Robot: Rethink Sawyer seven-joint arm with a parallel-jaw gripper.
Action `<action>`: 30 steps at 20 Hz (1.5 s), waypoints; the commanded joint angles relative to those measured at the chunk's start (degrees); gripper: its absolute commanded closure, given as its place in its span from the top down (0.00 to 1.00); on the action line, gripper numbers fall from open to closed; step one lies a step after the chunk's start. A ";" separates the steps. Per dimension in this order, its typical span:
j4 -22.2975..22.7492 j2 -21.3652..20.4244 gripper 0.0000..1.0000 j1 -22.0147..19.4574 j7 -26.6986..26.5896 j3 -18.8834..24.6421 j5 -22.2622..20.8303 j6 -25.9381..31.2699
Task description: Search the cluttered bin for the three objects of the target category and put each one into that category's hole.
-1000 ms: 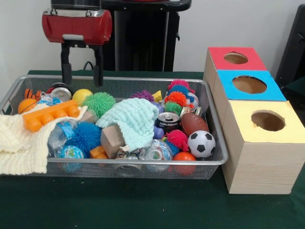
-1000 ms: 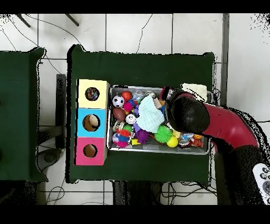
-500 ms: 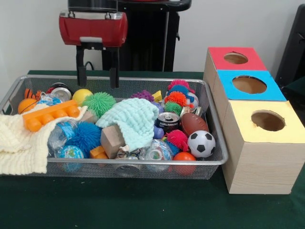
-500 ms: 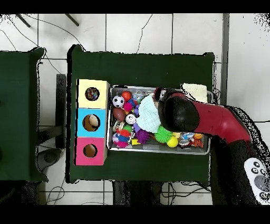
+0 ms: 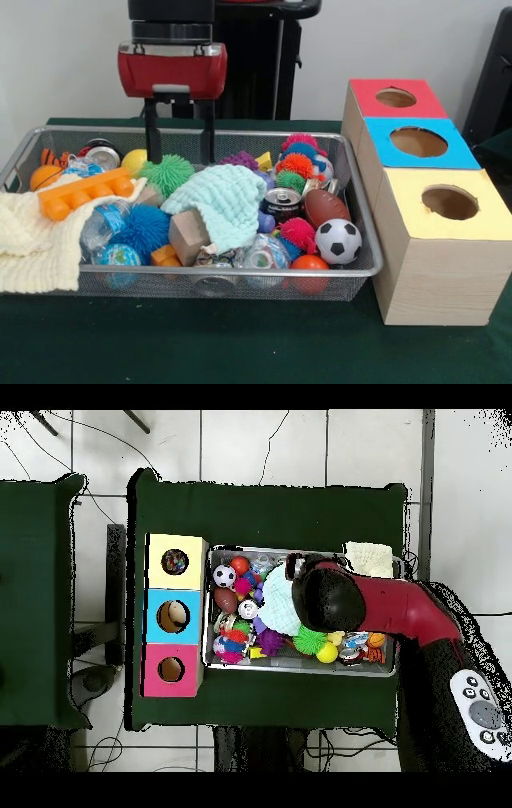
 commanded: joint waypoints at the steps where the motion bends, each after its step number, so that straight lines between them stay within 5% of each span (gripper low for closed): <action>1: 2.29 2.94 1.00 1.65 -5.07 2.41 -5.99 0.94; 14: -0.65 5.84 1.00 7.35 0.74 -0.91 -9.56 -1.56; 30: 1.19 9.51 1.00 3.34 0.74 3.48 -7.73 -6.33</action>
